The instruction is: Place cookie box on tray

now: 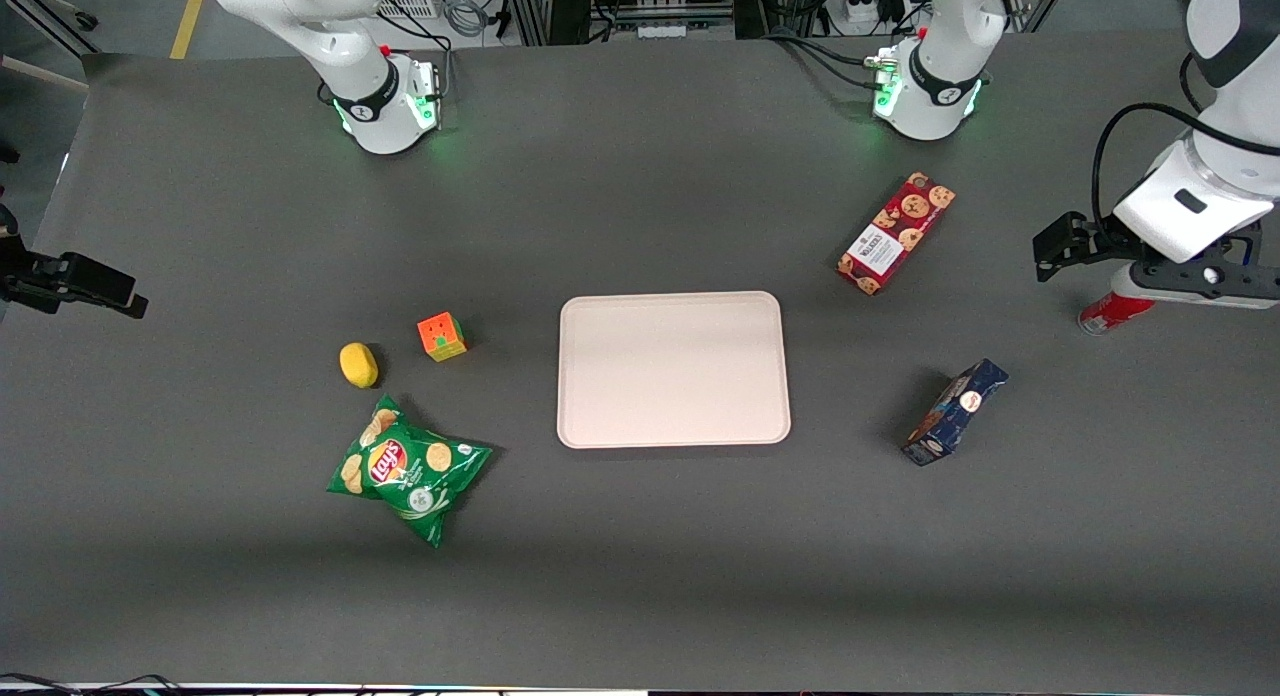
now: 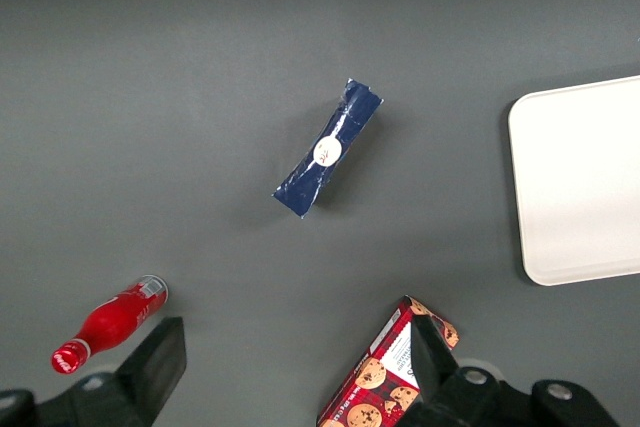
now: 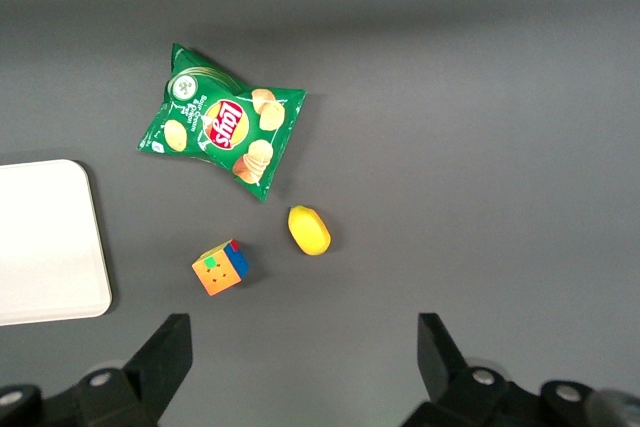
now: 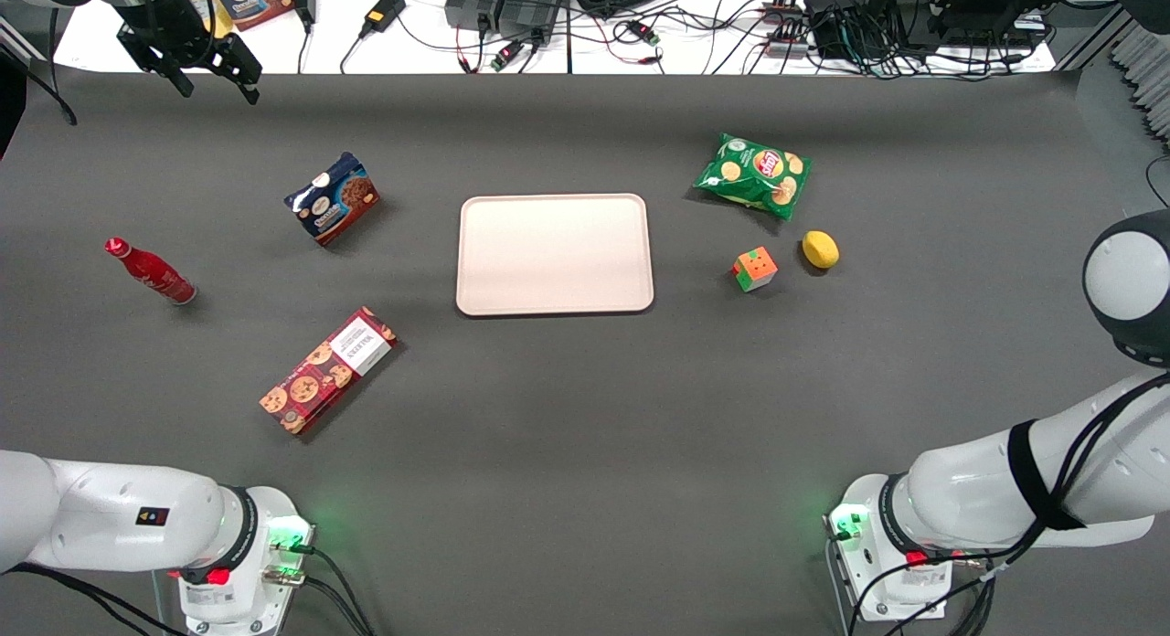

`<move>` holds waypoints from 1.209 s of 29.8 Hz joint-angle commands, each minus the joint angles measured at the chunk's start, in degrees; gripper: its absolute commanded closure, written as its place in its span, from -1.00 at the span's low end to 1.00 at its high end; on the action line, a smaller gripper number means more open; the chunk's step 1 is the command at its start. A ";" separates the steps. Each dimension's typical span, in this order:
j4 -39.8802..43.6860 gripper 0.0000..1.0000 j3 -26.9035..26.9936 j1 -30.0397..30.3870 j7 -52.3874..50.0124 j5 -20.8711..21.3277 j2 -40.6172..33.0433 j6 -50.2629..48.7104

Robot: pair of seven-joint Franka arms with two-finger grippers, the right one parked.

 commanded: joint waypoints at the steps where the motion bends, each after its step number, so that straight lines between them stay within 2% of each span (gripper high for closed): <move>1: 1.71 -1.00 -0.07 -0.13 0.72 0.63 0.79 -1.40; 36: 1.71 -1.00 -0.07 -0.22 2.47 0.72 1.05 -1.57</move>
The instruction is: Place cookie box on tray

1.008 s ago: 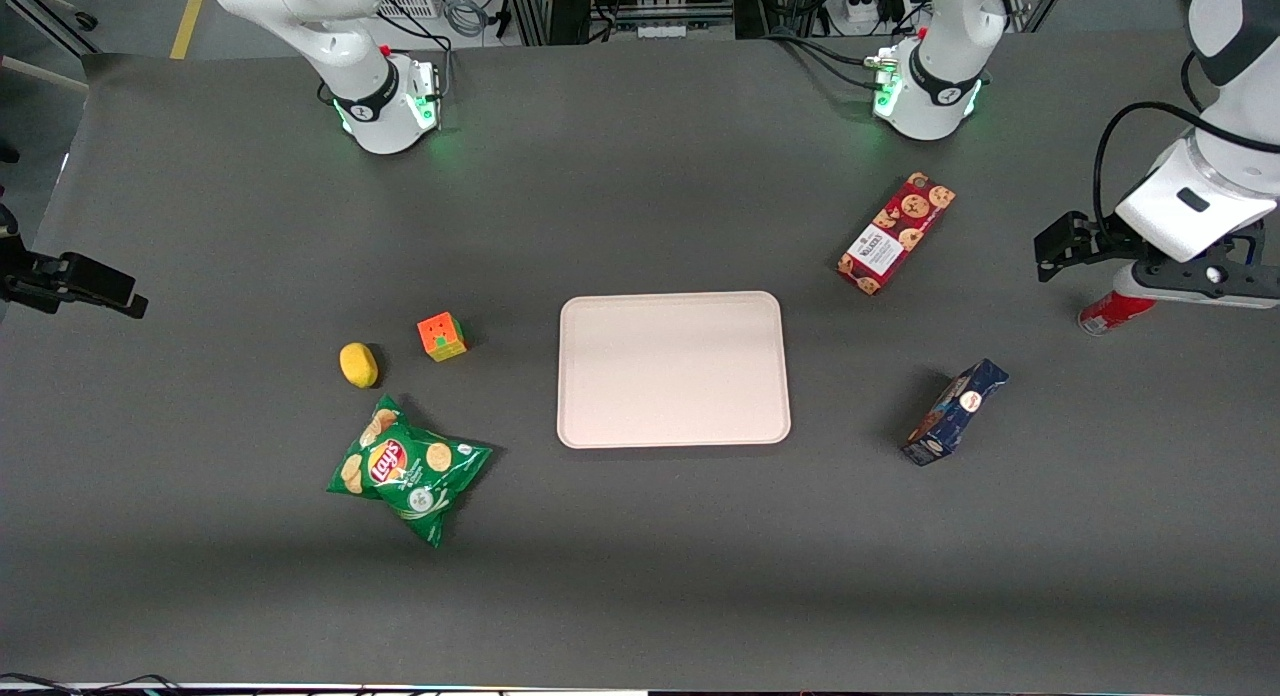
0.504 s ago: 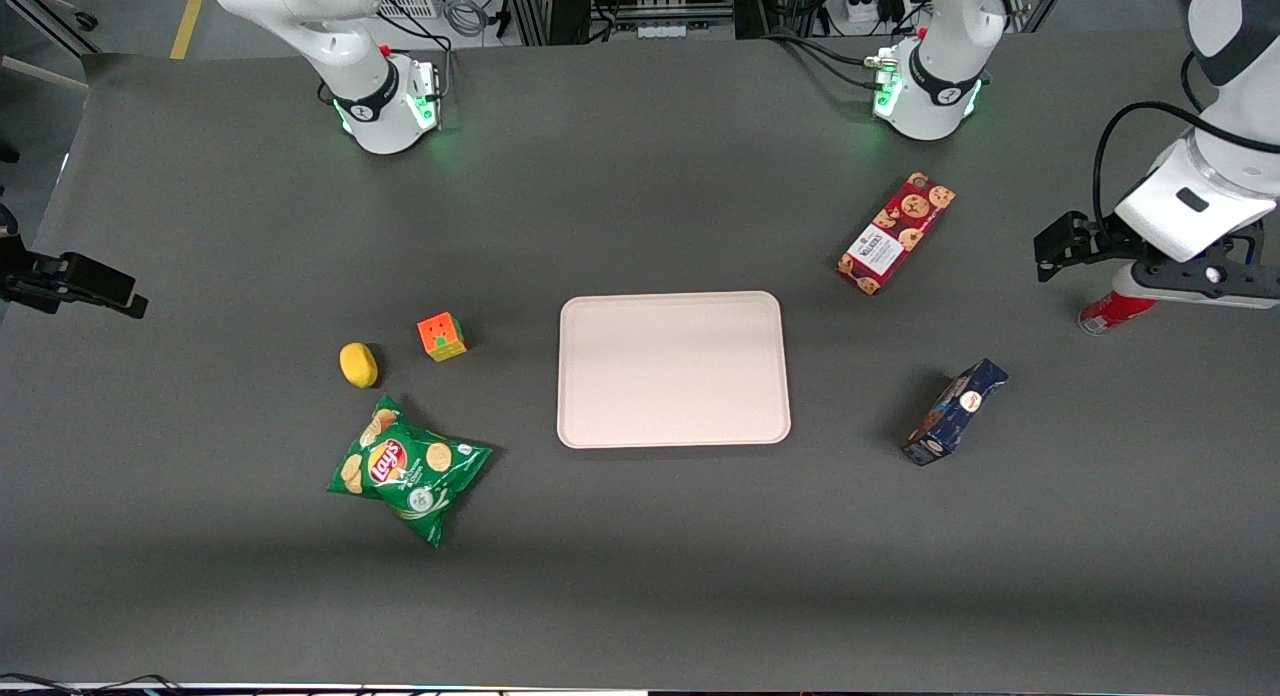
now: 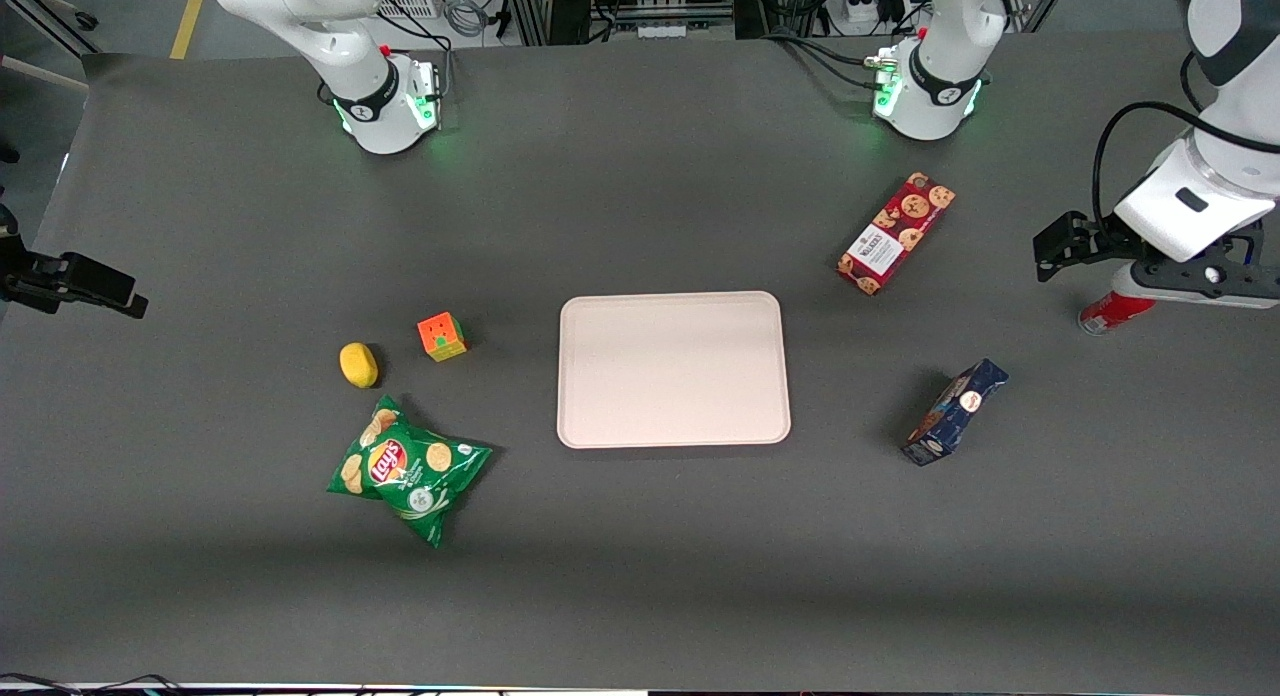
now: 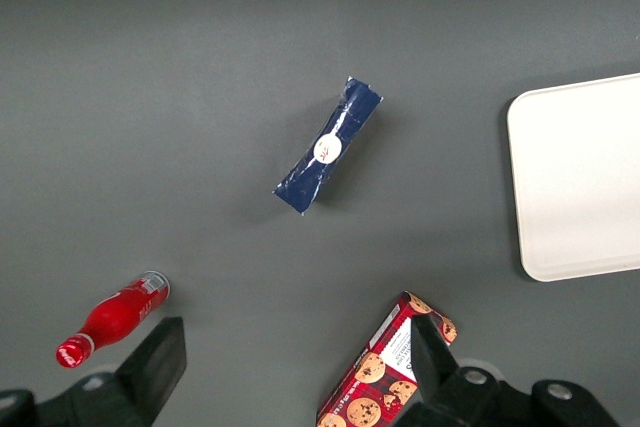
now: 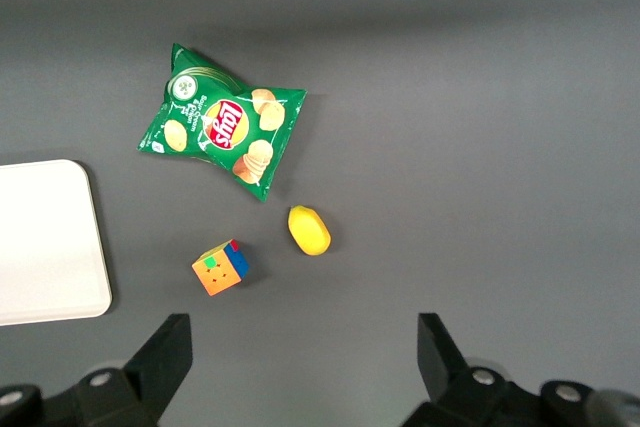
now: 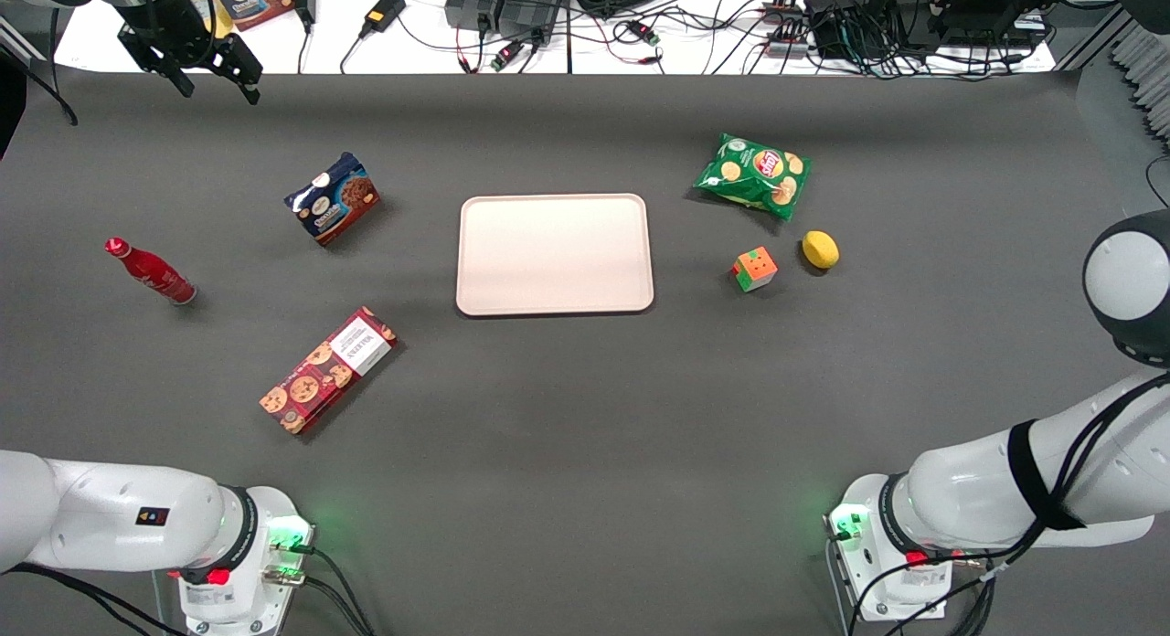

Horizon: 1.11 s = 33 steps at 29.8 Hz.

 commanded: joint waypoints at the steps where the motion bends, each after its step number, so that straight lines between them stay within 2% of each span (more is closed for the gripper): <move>1: 1.71 -1.00 -0.01 -0.21 3.58 0.72 1.03 -1.73; 12: 2.14 -1.00 -2.56 -0.29 14.47 1.86 1.12 -1.91; 19: 2.23 -1.00 -2.56 -0.21 27.57 1.95 1.47 -1.38; 28: 1.97 -1.00 -2.56 -0.21 27.49 1.25 1.91 -2.61; 33: 1.44 -1.00 -2.73 -0.21 23.54 1.07 2.88 -4.10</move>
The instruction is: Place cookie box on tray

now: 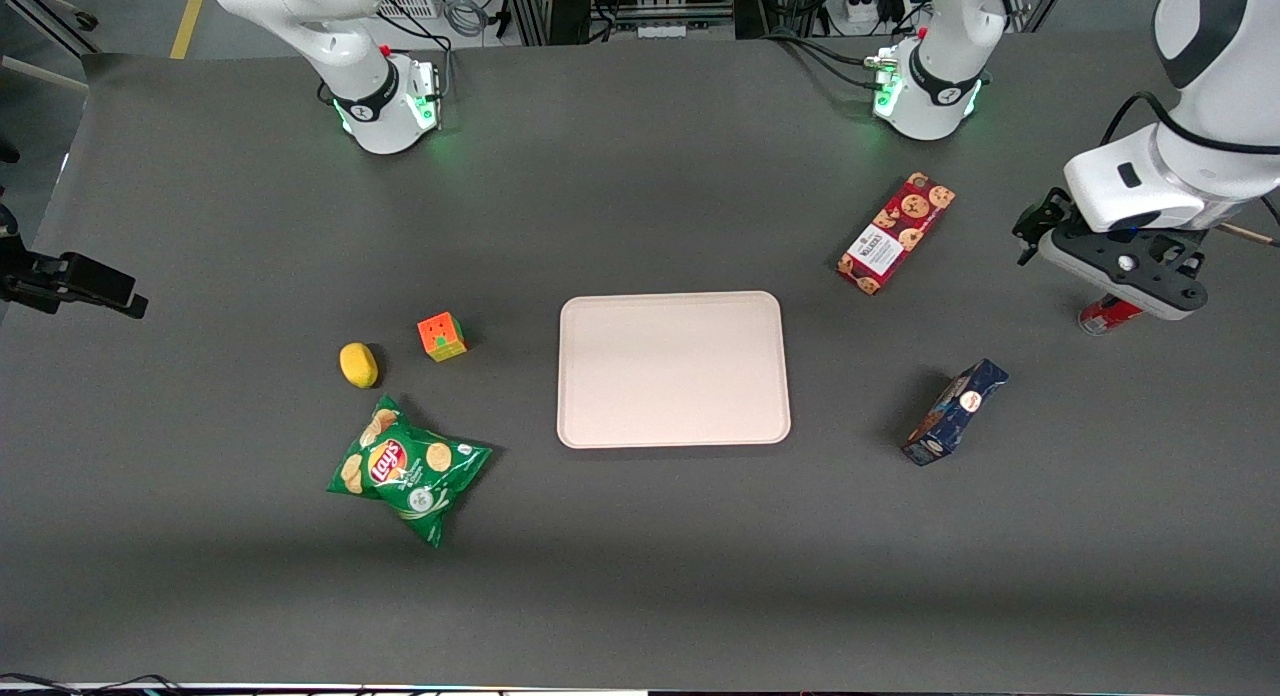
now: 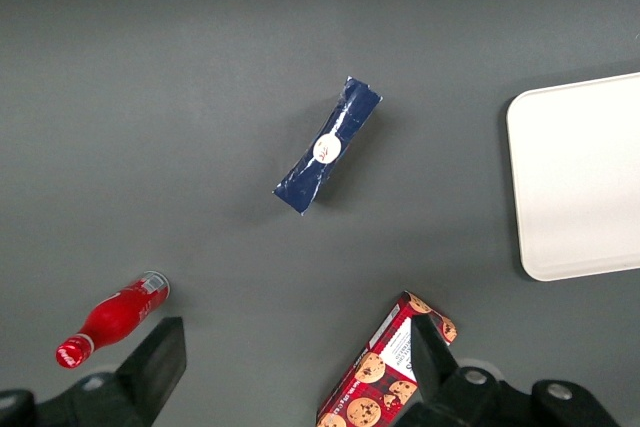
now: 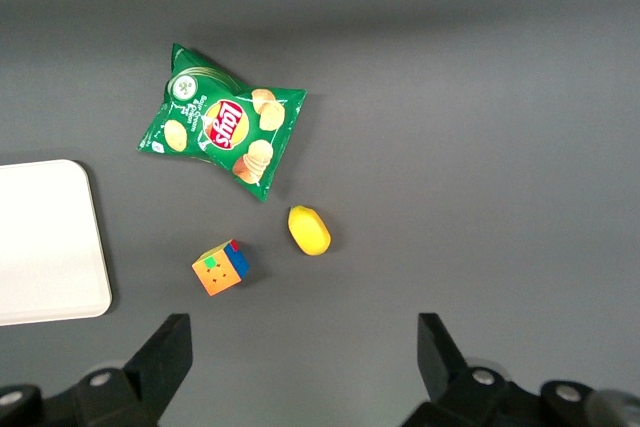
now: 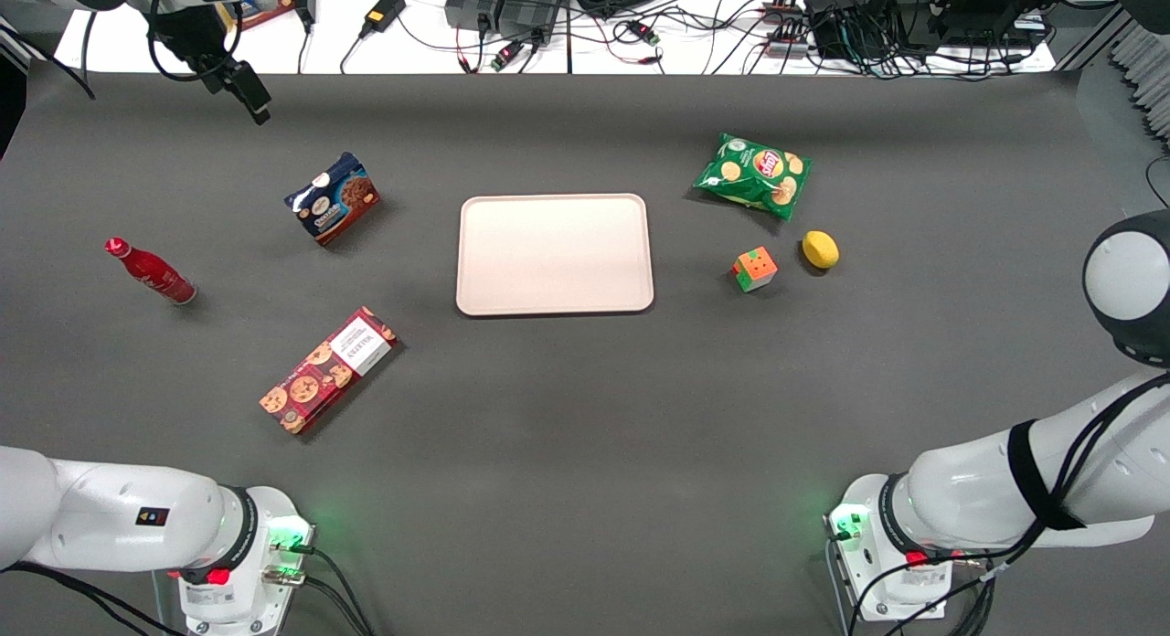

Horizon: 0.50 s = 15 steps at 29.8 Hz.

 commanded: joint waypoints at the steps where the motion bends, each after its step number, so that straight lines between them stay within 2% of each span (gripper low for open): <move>1: 0.63 -1.00 -0.26 -0.11 -2.60 0.11 1.69 -1.92; 15: -1.57 -1.00 -0.70 -0.11 -2.69 0.81 9.34 7.92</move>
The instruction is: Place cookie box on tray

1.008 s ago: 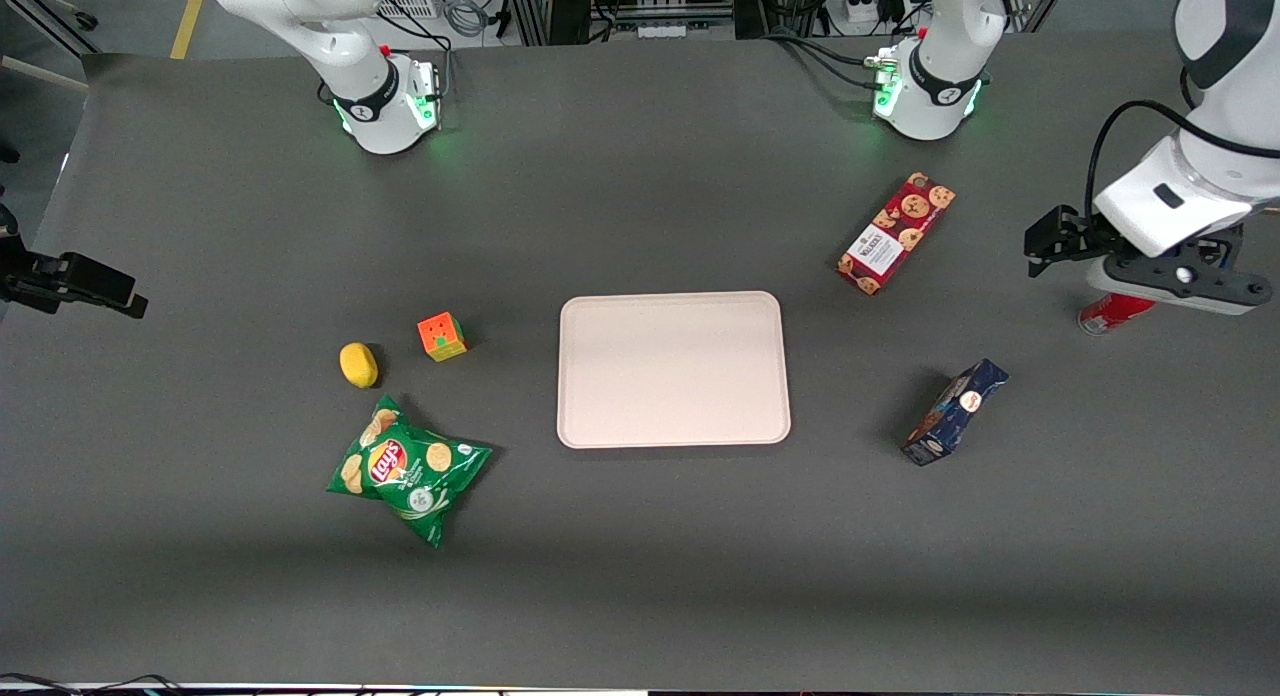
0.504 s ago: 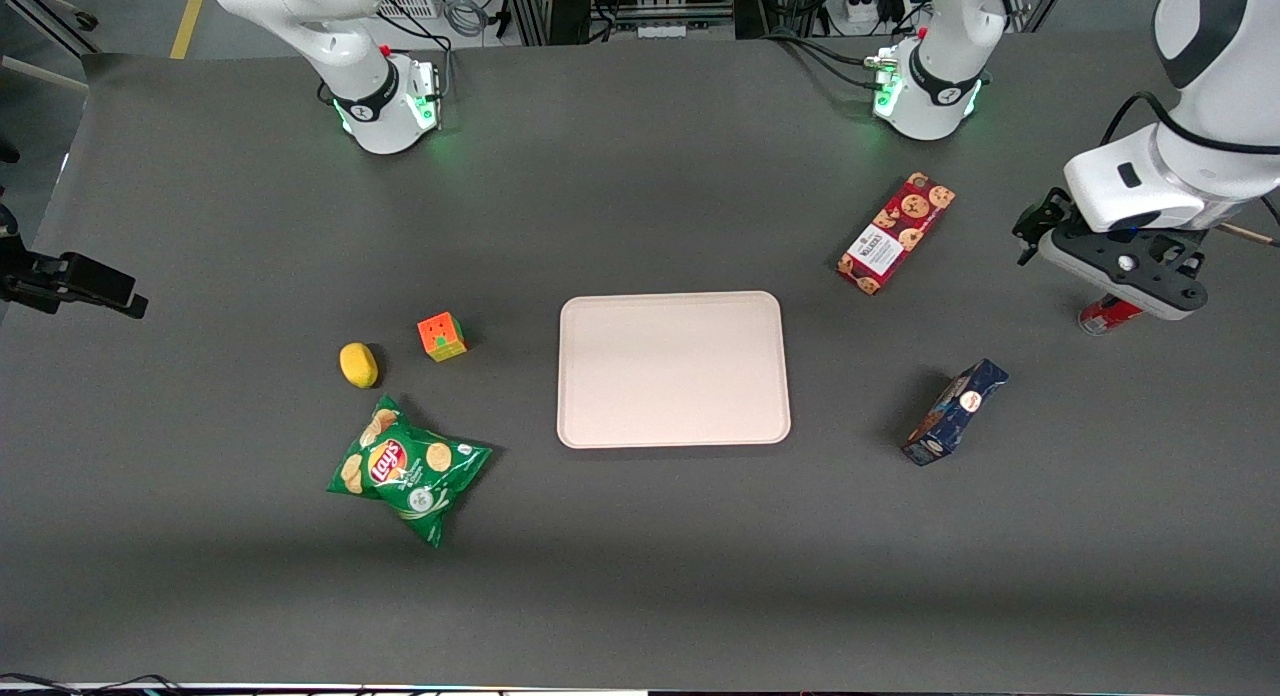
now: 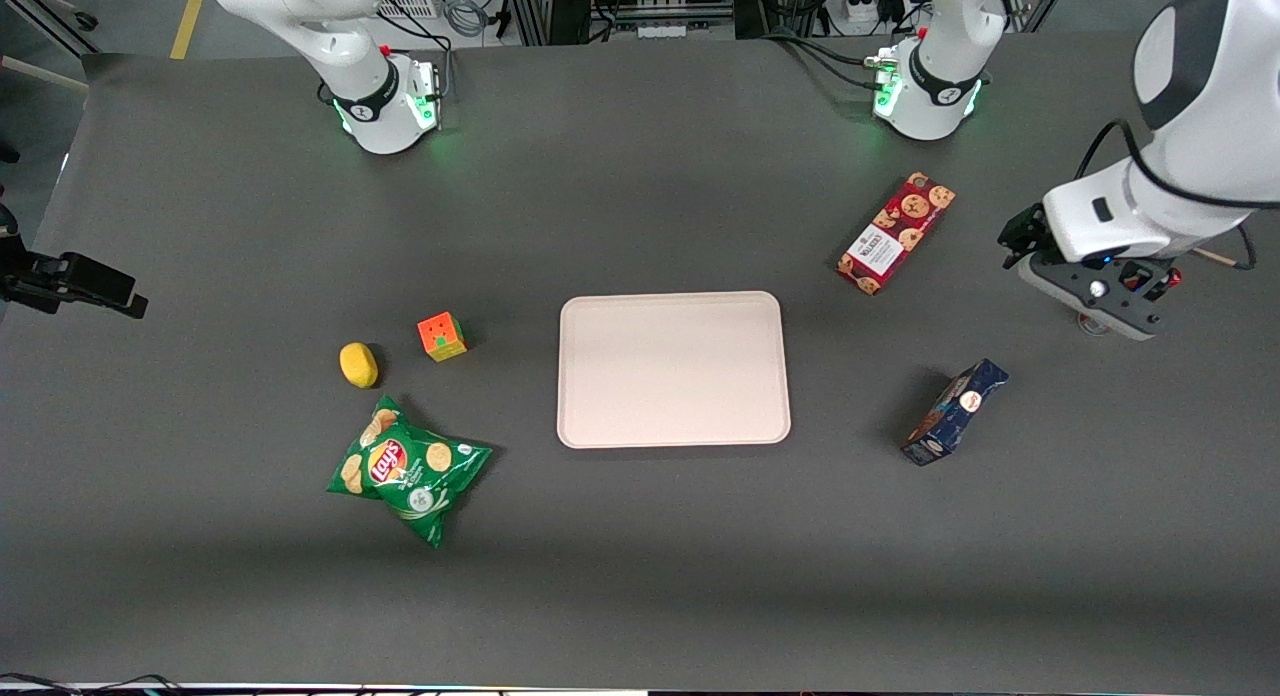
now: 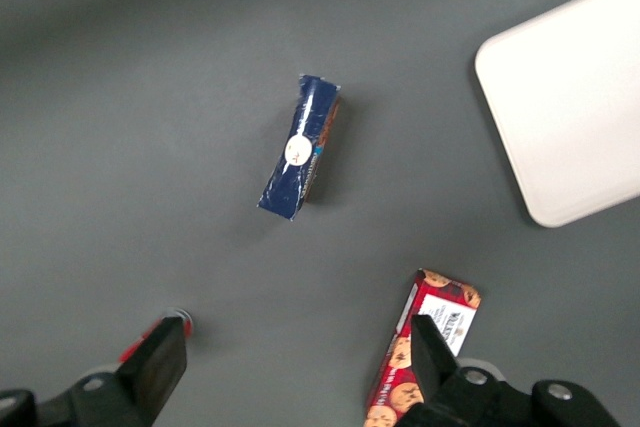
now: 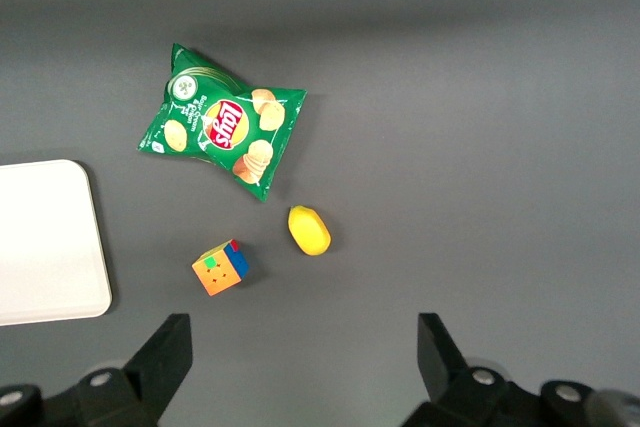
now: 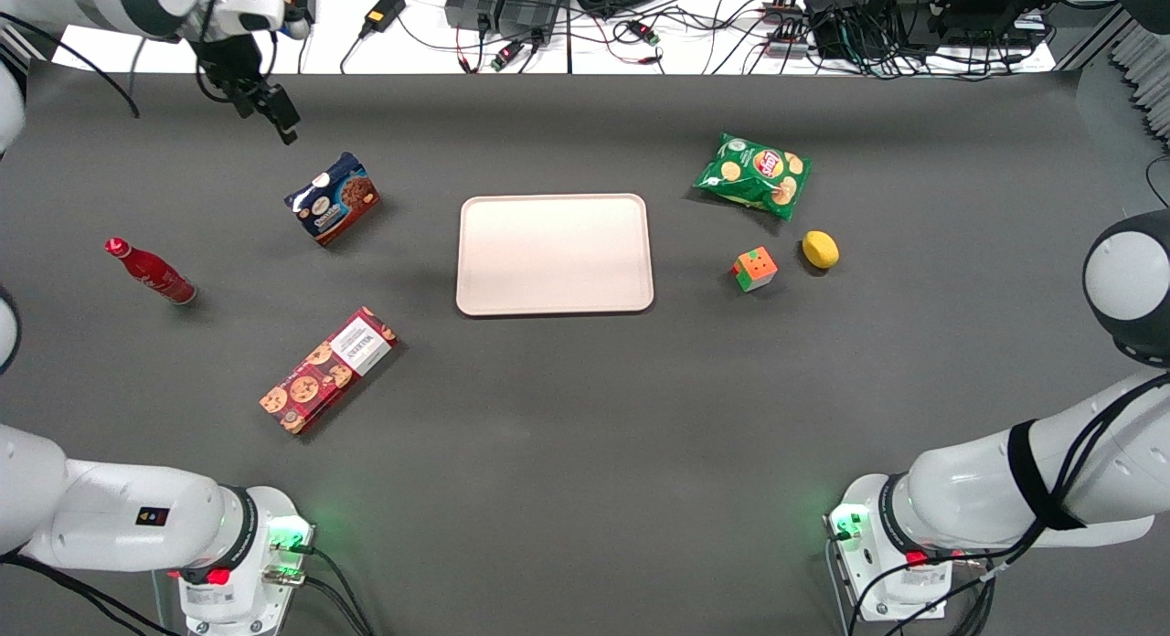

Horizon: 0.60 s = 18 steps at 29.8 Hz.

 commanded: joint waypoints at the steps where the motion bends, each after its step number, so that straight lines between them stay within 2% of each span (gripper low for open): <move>1: -1.44 -1.00 -0.12 -0.10 -0.53 0.90 3.02 4.94; 18: -5.49 -1.00 -0.12 -0.10 1.93 3.89 12.07 22.34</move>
